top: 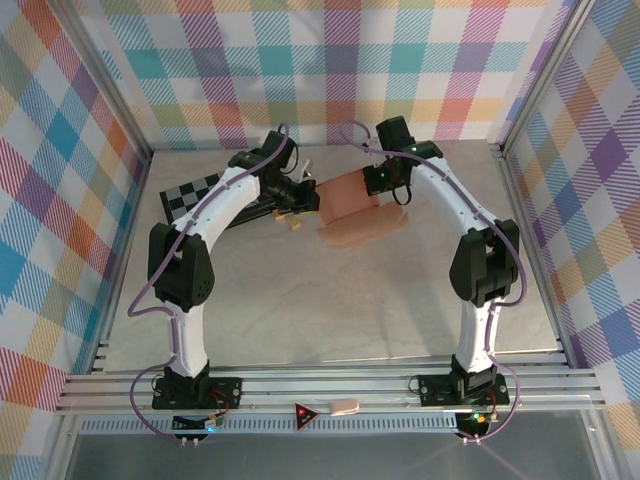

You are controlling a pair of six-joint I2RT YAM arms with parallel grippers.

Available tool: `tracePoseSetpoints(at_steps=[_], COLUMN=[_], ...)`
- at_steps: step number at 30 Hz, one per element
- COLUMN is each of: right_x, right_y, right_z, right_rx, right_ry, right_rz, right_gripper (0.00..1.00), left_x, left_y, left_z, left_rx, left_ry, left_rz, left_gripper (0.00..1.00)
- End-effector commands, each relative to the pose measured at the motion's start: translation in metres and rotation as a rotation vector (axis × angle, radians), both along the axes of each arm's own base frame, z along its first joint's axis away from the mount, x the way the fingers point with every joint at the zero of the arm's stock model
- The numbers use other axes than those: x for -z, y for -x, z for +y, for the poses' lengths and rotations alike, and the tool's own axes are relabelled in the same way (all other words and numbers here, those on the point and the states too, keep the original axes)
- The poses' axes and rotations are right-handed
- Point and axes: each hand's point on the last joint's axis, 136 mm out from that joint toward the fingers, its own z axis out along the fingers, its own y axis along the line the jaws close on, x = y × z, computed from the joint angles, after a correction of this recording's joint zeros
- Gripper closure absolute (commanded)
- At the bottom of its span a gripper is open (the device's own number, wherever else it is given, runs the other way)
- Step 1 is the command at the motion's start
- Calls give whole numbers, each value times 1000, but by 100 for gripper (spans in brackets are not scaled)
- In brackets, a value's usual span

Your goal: Fold the paper box

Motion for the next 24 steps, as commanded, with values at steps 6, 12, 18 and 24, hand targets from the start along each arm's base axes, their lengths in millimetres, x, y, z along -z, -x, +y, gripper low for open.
tracePoseSetpoints(at_steps=[6, 12, 18, 24], right_x=[-9, -13, -13, -9], right_y=[-11, -18, -20, -16], right_z=[-5, -5, -6, -19], right_rx=[57, 59, 71, 142], right_ry=[57, 68, 72, 190], right_rz=[-59, -73, -71, -85], right_gripper=[90, 80, 98, 100], left_x=[-30, -30, -30, -31], left_y=[9, 9, 9, 8], left_z=[-13, -13, -12, -13], left_rx=[64, 65, 62, 46], left_ry=[48, 44, 38, 24], left_rz=[-56, -56, -57, -61], left_gripper=[100, 100, 100, 100])
